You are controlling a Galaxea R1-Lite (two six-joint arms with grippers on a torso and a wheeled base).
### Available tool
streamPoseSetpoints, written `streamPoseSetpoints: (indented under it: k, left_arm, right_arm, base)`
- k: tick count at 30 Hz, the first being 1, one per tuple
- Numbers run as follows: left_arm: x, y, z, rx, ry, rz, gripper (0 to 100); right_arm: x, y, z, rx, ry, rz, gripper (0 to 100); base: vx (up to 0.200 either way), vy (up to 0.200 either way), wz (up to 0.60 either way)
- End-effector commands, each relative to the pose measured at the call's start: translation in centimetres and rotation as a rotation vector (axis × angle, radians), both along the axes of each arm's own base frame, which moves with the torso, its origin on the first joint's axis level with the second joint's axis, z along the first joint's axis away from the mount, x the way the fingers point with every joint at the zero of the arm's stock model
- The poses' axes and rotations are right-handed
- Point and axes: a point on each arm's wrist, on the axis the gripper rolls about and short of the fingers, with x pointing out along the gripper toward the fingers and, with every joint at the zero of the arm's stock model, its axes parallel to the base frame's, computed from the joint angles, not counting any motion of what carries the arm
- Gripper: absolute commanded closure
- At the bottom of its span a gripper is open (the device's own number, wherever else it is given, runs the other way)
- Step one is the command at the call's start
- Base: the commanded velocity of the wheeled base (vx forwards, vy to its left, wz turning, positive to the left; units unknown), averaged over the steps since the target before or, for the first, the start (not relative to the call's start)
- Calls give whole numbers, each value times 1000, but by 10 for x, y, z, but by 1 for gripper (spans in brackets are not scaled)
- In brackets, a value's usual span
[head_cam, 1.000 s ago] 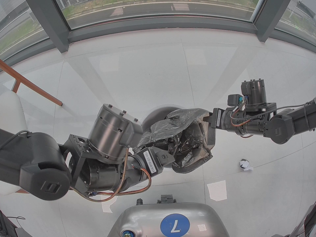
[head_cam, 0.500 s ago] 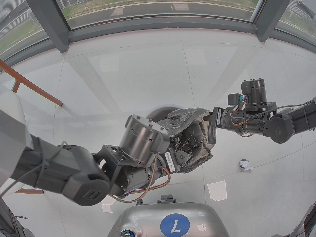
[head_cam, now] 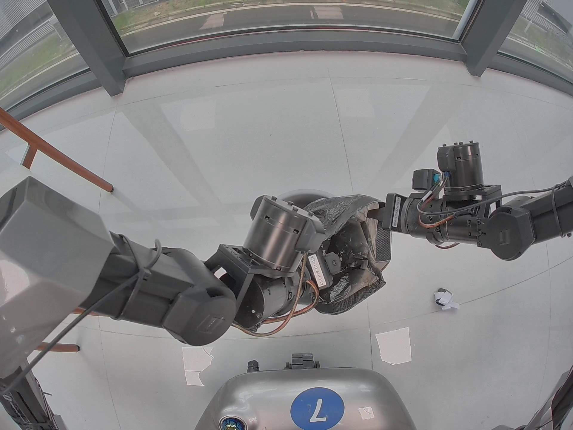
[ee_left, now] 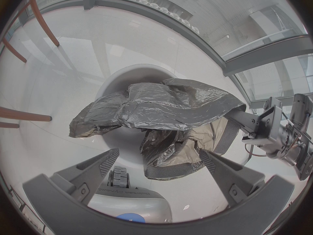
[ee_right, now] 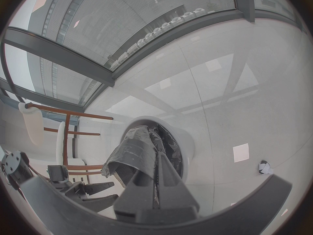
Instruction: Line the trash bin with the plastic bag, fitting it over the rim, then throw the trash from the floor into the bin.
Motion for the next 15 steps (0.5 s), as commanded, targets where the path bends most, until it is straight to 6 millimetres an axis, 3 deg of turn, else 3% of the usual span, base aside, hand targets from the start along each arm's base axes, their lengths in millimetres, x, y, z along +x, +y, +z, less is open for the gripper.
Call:
streamPoseSetpoints:
  k: [1,15]
  left_arm:
    - [10,-6,-7,2,1,11,0]
    - [37,-14,-15,3,-31,82,0]
  right_arm:
    - [-1,0,0,0,2,3,100]
    - [-2,-1,2,4,-2,2,100]
  base:
    - [0,0,0]
    - [0,0,0]
